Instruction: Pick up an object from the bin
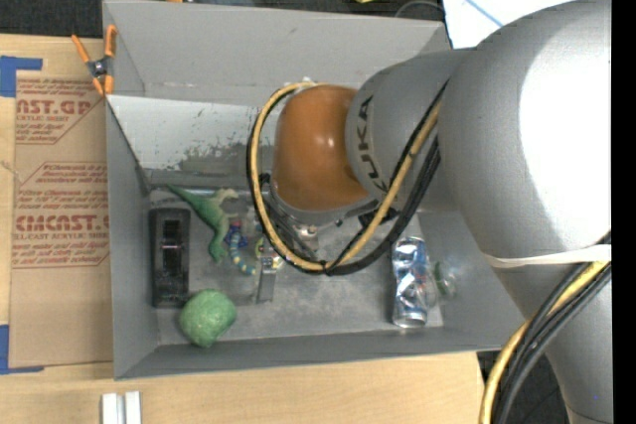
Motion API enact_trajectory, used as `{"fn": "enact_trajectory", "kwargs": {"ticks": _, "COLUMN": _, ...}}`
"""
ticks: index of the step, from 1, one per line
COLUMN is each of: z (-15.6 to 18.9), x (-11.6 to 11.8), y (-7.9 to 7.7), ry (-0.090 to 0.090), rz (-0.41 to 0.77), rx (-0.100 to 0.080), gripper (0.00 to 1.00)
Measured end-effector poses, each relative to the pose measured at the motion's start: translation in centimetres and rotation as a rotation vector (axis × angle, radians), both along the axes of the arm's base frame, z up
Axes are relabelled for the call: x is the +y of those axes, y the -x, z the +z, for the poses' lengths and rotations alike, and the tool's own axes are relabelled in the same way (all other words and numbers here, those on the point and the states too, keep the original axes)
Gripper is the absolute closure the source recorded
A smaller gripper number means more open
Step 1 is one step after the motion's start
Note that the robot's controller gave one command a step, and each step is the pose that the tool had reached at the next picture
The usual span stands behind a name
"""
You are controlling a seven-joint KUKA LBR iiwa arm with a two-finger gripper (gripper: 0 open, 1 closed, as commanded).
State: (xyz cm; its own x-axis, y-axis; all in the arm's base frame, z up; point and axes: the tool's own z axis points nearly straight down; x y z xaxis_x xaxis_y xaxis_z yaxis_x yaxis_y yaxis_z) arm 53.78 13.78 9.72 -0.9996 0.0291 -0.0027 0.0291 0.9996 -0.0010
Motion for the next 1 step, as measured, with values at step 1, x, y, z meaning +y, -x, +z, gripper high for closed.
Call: {"fn": "enact_trajectory", "kwargs": {"ticks": 1, "z": 1.98, "x": -0.07, "y": -0.44, "ry": -0.003, "rz": -0.058, "rx": -0.008, "gripper": 1.0}}
